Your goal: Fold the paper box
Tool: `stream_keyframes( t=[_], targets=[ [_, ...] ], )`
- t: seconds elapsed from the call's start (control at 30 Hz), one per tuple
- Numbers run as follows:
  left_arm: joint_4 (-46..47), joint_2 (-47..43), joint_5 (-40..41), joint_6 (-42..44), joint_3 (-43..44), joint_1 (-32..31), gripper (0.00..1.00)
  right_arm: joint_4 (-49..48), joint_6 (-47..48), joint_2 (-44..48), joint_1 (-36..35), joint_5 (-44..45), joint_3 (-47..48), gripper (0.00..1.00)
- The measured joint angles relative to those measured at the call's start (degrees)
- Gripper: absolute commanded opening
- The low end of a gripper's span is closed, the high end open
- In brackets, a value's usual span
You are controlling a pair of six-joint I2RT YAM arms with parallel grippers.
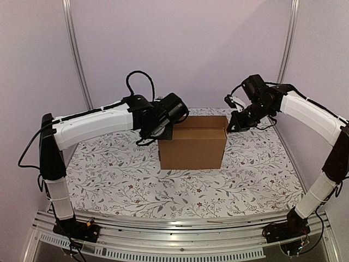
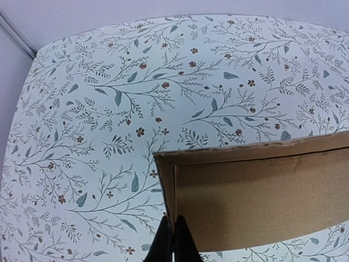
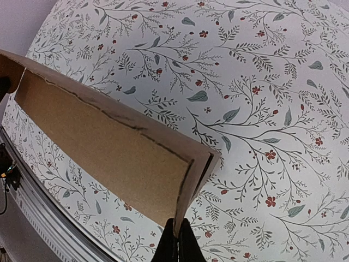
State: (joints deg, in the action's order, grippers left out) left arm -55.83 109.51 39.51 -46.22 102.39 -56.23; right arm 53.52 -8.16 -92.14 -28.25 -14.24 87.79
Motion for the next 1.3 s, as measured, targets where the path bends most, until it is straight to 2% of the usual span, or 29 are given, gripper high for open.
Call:
stream_keyframes(
  t=[0.57, 1.3],
  targets=[
    [-2.08, 0.00, 2.01, -2.27, 0.00, 0.00, 0.00, -2.67, -3.32, -4.07, -1.99, 3.45, 3.37, 0.00],
    [-2.34, -0.83, 2.03, -1.81, -0.20, 0.00, 0.00, -3.08, -0.04, -4.63, -4.48, 10.82, 3.78, 0.00]
  ],
)
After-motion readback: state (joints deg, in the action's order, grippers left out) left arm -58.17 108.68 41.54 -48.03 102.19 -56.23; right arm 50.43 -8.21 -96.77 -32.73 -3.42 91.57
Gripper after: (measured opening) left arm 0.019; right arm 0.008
